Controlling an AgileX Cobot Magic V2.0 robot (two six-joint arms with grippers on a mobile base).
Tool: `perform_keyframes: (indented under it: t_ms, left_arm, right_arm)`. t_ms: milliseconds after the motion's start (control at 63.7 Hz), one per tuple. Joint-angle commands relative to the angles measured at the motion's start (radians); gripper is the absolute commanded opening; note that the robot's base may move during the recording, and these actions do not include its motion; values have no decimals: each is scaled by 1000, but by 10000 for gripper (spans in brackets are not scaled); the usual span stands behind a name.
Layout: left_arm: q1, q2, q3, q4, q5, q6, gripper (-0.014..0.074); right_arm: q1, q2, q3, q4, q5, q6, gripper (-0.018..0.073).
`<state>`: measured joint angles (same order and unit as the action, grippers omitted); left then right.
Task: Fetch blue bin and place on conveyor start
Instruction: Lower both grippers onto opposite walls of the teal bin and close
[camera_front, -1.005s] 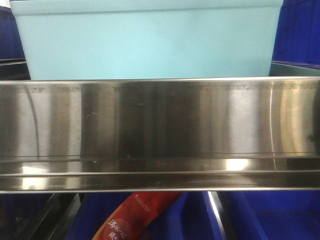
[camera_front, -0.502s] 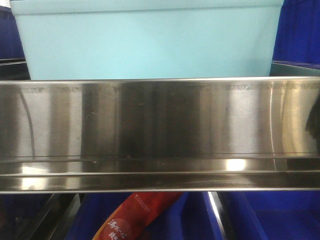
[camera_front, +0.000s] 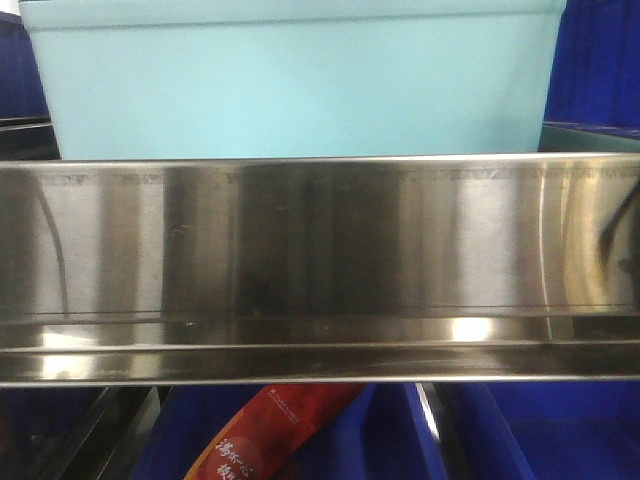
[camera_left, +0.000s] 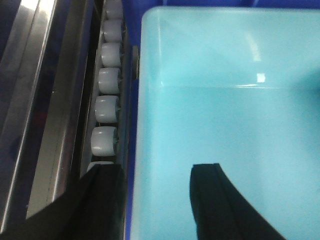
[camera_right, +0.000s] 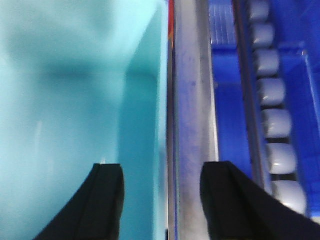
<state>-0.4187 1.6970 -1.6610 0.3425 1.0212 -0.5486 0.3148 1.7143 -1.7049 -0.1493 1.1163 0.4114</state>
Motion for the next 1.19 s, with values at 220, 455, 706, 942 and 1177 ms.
perform_keyframes:
  t_ms: [220,455,706,942,1177]
  left_arm:
    - [38,30,-8,-23,3,-4,244]
    - [60,48,-8,-44,-1,34,244]
    - [60,66,-8,-69,-15,34,244]
    - [60,81,-8,-68,-13,35,244]
    - [60,81,-8,-68,-15,35,244]
  right_arm:
    - [-5,48,-9,-4,-36,-2,244]
    - [-5,78,-9,-2,-41,-2,244]
    - [-5,78,-9,-2,-41,-2,244]
    - [-5,78,-9,-2,-41,-2,244]
    - [-5,78,-9,-2,-53,-2,244]
